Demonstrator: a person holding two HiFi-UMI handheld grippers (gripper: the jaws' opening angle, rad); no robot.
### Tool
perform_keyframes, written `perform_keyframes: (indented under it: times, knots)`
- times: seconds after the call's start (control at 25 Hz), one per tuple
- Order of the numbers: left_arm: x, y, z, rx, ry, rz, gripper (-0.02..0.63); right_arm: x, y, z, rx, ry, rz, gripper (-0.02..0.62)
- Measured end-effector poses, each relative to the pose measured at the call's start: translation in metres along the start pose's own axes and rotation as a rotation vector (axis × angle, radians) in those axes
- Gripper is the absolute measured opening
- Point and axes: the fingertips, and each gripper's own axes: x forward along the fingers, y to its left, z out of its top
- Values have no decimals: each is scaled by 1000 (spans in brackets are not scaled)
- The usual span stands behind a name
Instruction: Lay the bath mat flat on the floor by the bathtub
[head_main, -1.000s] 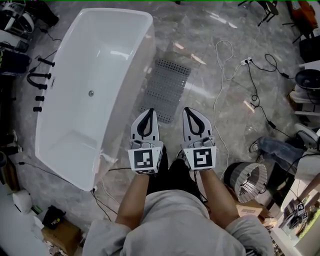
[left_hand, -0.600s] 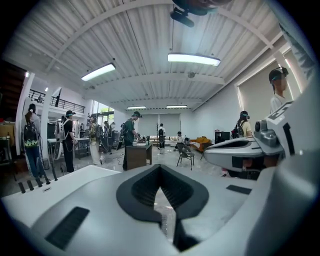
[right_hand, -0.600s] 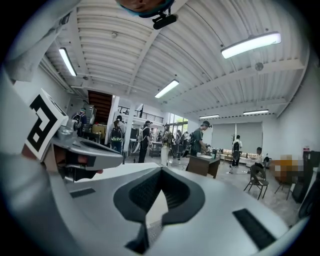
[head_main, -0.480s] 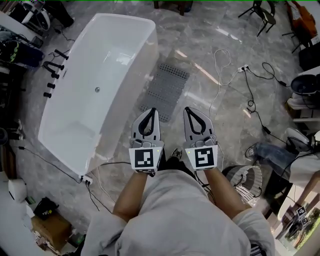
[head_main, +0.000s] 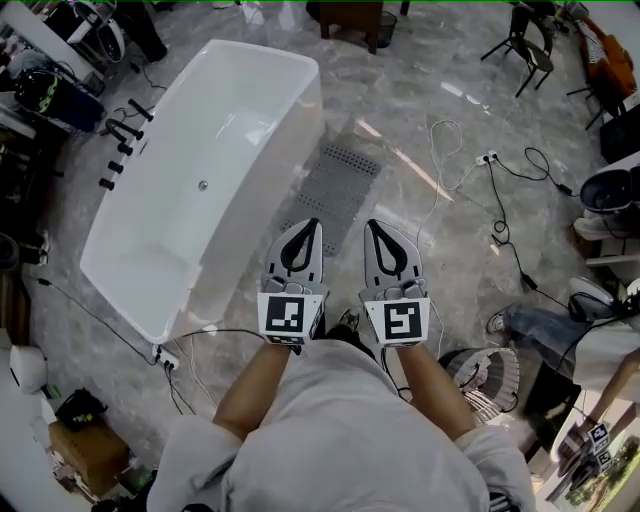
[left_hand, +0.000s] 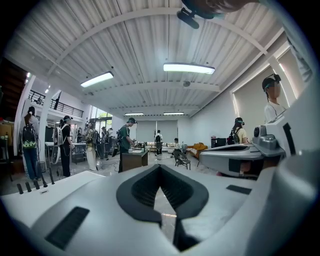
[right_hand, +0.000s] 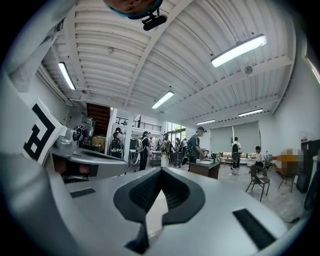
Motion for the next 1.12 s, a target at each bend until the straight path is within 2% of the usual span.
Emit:
perform_keyframes:
  times: [0.24,0.48,0.72,1.12]
  knots:
    - [9,-8,8,35,-14,-29,11,1,-13,0,16,5,-34,6]
    - [6,-11,9,30,-13,-38,11,-3,-19,5,25,8,-59,6]
    - [7,-13,16,42,-32,-63,11,6,-9,12,-23,-5,-45,6]
    - [9,-3,15,48,-44,-65,11,18,-4,14,-7,-23,-48,6]
